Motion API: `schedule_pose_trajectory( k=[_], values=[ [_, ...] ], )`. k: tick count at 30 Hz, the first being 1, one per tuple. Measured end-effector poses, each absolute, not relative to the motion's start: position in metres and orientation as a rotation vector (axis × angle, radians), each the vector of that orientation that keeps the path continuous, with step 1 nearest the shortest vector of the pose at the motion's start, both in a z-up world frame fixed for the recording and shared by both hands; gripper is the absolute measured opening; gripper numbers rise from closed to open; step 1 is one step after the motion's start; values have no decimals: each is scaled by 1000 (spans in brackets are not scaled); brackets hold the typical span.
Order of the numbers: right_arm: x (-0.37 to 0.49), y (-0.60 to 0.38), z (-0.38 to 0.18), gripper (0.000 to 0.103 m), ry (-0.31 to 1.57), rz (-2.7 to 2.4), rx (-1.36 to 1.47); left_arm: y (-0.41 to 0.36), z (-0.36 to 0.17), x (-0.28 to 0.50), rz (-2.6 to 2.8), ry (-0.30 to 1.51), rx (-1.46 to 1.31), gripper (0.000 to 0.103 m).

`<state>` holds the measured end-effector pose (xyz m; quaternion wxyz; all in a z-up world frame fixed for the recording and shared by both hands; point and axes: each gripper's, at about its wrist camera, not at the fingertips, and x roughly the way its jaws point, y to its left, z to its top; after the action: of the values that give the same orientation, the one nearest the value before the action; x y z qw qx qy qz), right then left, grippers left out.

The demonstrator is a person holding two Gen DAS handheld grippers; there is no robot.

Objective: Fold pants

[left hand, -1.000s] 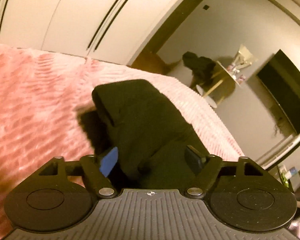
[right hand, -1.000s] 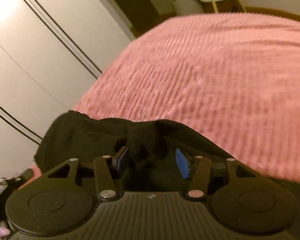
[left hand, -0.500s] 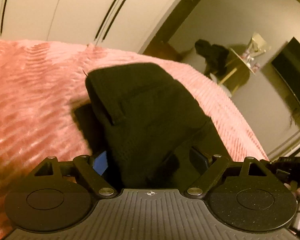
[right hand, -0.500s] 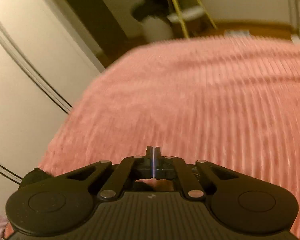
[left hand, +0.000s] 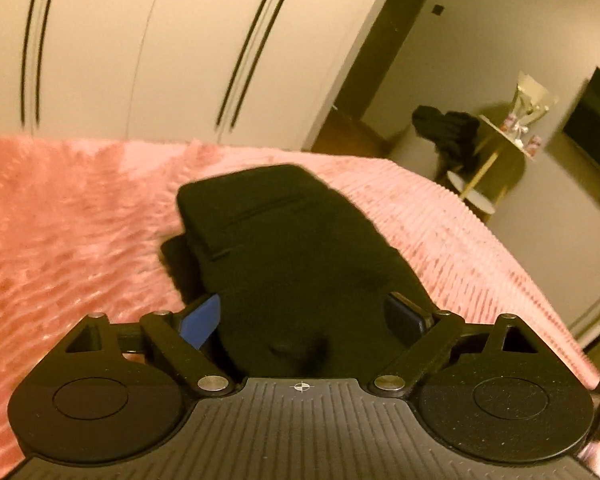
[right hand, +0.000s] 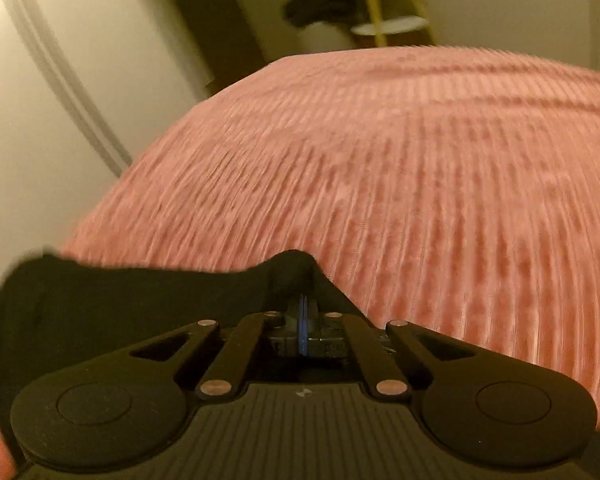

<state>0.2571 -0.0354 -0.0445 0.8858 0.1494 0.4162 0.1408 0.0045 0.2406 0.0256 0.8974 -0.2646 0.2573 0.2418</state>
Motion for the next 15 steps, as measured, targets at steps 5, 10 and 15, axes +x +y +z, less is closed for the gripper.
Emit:
schedule_pose_trajectory(
  k=[5, 10, 15],
  values=[
    [195, -88, -13, 10, 815, 311, 416, 191, 39, 18, 330, 525, -425, 97],
    [98, -238, 3, 22, 734, 43, 606, 148, 13, 60, 106, 657, -537, 97],
    [-27, -407, 12, 49, 591, -458, 794, 110, -22, 80, 133, 767, -357, 97]
  ],
)
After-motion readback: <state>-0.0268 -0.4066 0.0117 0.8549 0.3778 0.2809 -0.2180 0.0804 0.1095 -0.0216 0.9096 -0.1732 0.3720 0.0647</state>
